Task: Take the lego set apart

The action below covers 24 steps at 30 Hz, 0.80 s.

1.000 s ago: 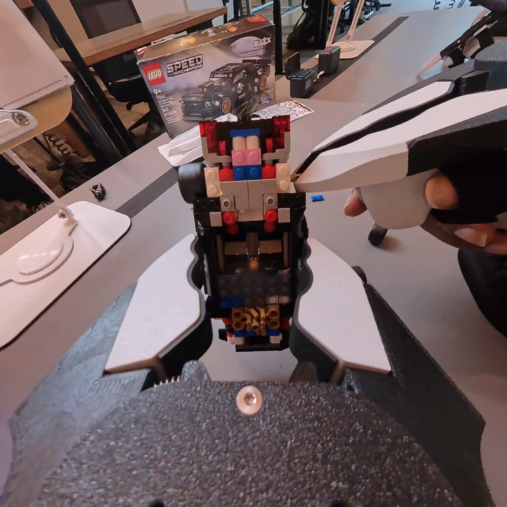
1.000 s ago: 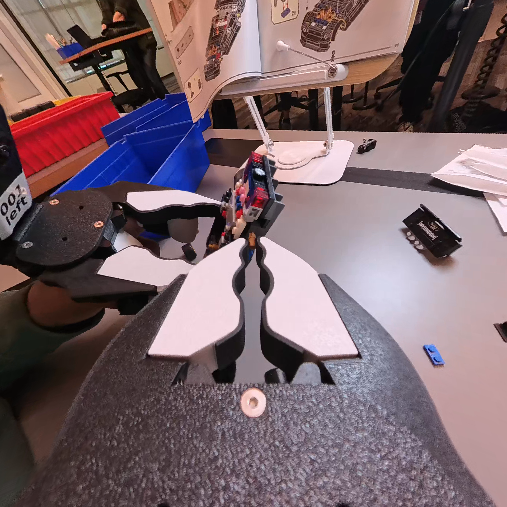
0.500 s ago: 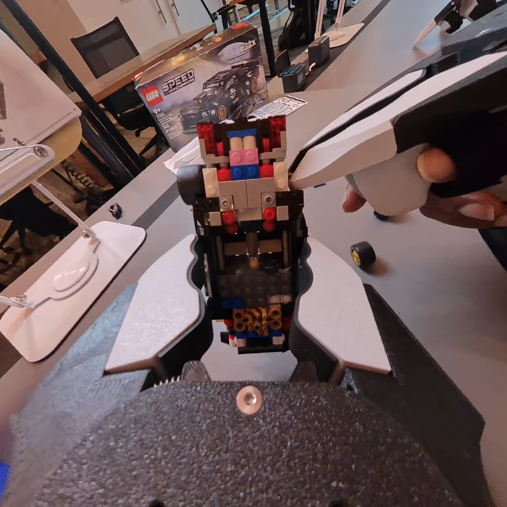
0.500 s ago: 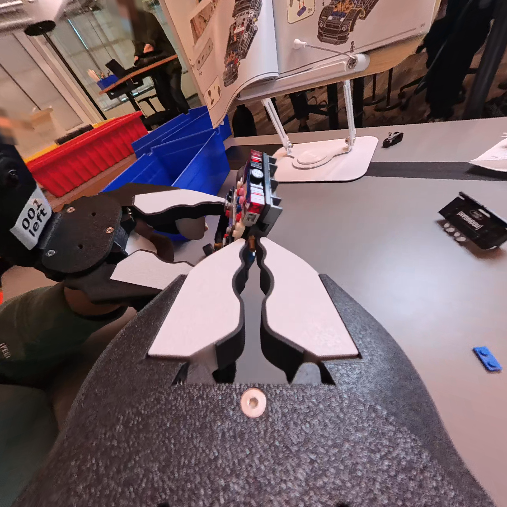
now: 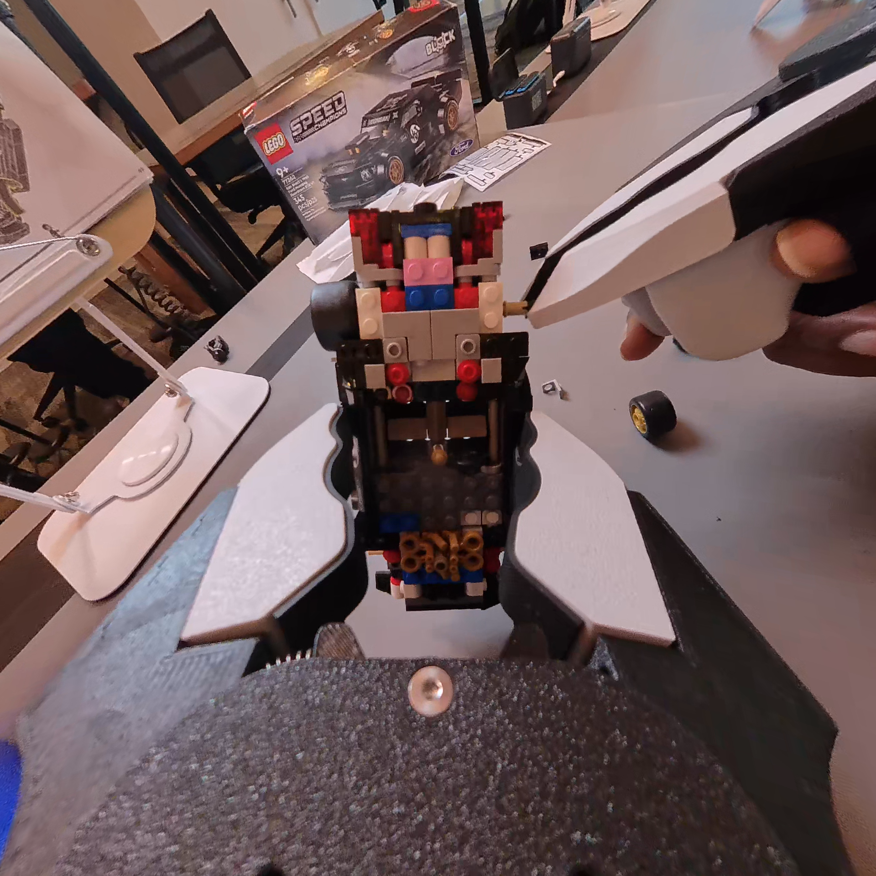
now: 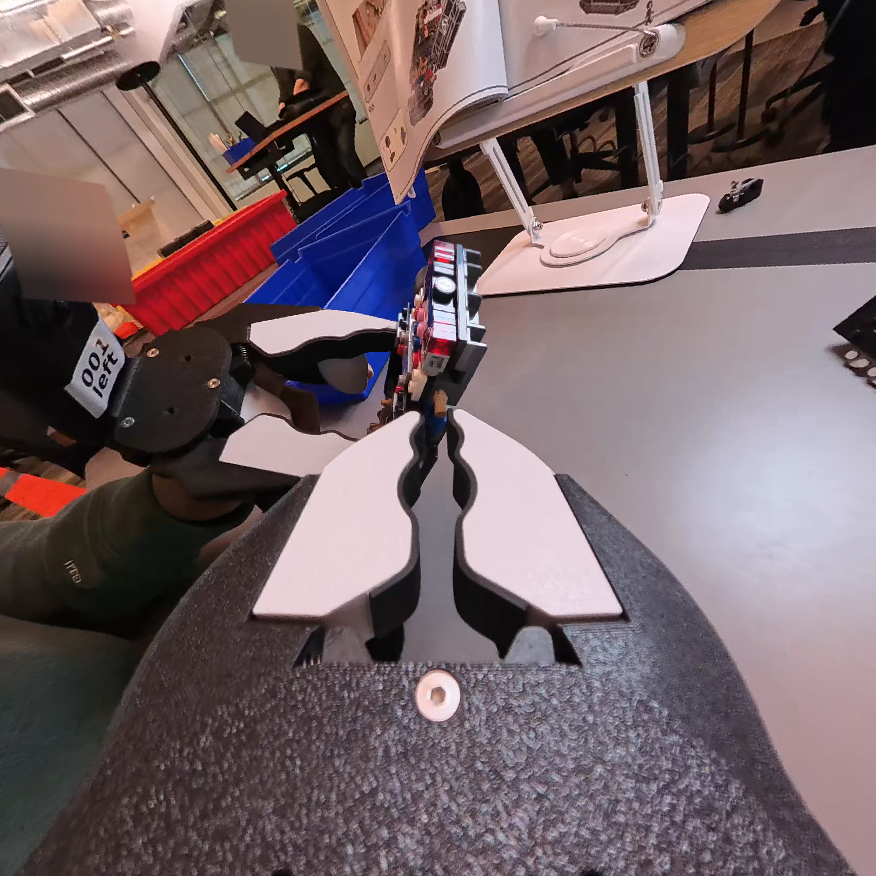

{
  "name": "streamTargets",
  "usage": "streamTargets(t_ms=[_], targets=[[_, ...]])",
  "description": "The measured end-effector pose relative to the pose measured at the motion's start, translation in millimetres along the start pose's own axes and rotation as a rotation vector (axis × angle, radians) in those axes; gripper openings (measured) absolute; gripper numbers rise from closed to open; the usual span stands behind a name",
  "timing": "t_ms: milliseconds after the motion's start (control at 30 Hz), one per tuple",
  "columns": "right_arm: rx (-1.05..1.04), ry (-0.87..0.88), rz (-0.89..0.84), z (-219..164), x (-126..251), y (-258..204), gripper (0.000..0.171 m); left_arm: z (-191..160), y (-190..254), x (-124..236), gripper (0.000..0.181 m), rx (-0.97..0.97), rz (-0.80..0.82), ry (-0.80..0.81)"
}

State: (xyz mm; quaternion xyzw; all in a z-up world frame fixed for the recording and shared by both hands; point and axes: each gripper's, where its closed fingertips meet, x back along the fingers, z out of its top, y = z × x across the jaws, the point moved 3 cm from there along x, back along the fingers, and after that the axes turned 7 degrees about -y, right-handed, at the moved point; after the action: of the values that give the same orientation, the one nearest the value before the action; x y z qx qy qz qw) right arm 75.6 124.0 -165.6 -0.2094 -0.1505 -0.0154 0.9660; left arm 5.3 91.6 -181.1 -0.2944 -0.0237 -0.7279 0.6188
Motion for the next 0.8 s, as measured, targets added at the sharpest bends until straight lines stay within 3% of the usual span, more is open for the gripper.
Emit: streamTargets(t_ms=[800], targets=[[-0.001,-0.077,-0.038,-18,-9,3,0.004,-16,7,-6,0.069,-0.123,-0.061,-0.072]])
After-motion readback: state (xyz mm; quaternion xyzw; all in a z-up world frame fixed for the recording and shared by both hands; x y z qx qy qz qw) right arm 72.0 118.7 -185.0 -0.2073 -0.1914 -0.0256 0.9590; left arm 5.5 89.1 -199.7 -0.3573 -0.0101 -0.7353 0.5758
